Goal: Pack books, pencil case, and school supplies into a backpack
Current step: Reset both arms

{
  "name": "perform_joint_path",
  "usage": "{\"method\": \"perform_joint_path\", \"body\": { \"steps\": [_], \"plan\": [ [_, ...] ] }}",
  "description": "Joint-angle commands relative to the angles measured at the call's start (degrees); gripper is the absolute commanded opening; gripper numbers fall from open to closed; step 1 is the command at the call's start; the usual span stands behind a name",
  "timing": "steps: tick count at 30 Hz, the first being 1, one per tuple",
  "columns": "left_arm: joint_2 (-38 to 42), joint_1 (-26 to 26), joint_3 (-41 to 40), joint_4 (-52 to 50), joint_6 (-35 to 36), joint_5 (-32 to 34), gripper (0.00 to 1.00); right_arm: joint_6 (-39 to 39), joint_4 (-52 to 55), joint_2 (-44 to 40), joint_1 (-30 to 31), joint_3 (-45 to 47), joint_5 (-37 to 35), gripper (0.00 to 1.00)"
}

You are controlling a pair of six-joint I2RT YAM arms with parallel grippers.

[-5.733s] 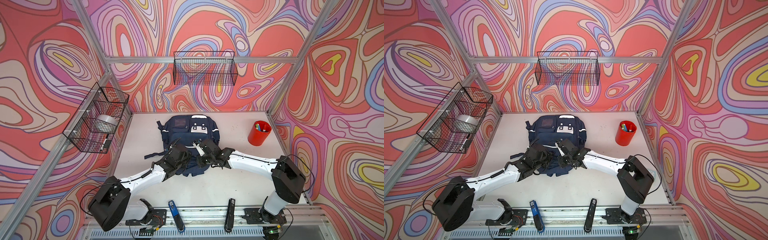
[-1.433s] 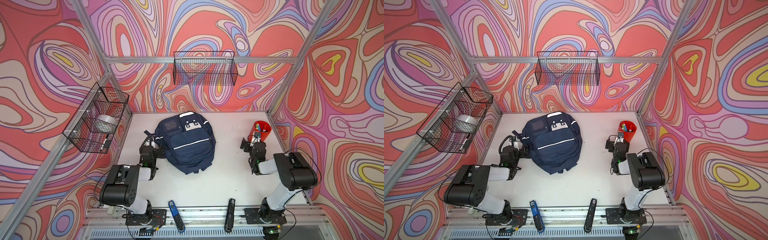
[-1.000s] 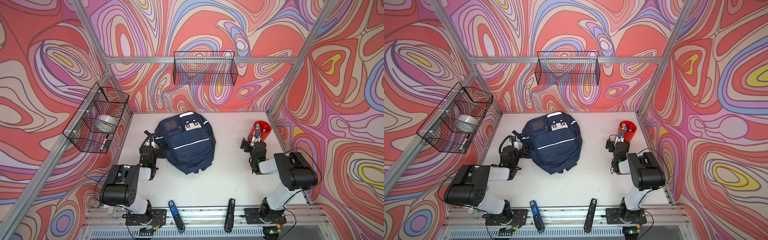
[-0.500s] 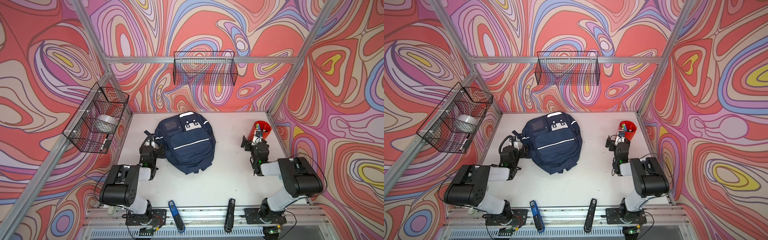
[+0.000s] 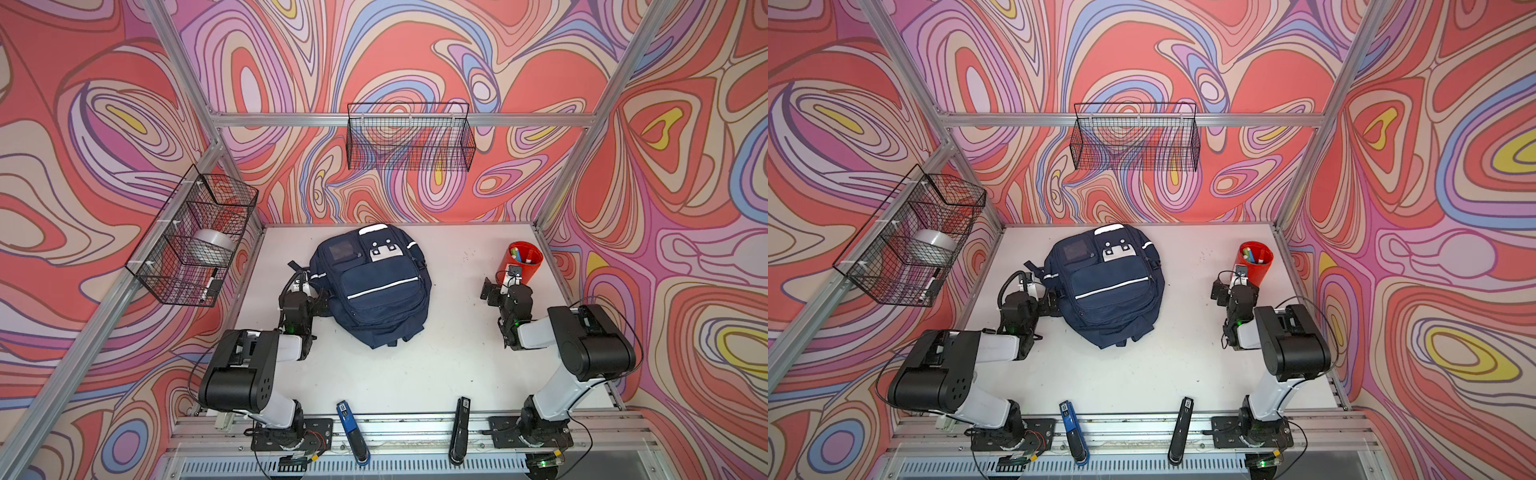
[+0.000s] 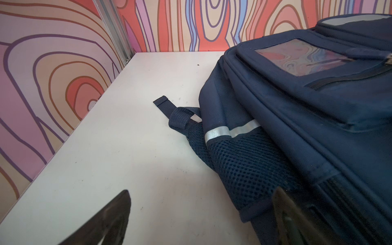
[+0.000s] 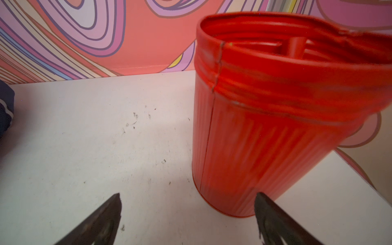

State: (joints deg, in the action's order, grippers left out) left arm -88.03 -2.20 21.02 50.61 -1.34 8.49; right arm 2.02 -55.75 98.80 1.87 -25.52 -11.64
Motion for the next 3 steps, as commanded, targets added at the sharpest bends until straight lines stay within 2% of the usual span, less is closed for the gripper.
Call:
{"method": "perform_joint_path", "body": {
  "steps": [1, 3],
  "plan": [
    [-0.57, 1.02, 1.26, -0.78, -0.64, -2.03, 1.00, 0.45, -0.72, -0.54, -0.30, -0.76, -0.88, 0.98],
    [-0.26, 1.05, 0.31, 0.51, -0.35, -2.23, 1.00, 0.46, -0.70, -0.54, -0.29, -0.76, -0.92, 0.99]
  ]
}}
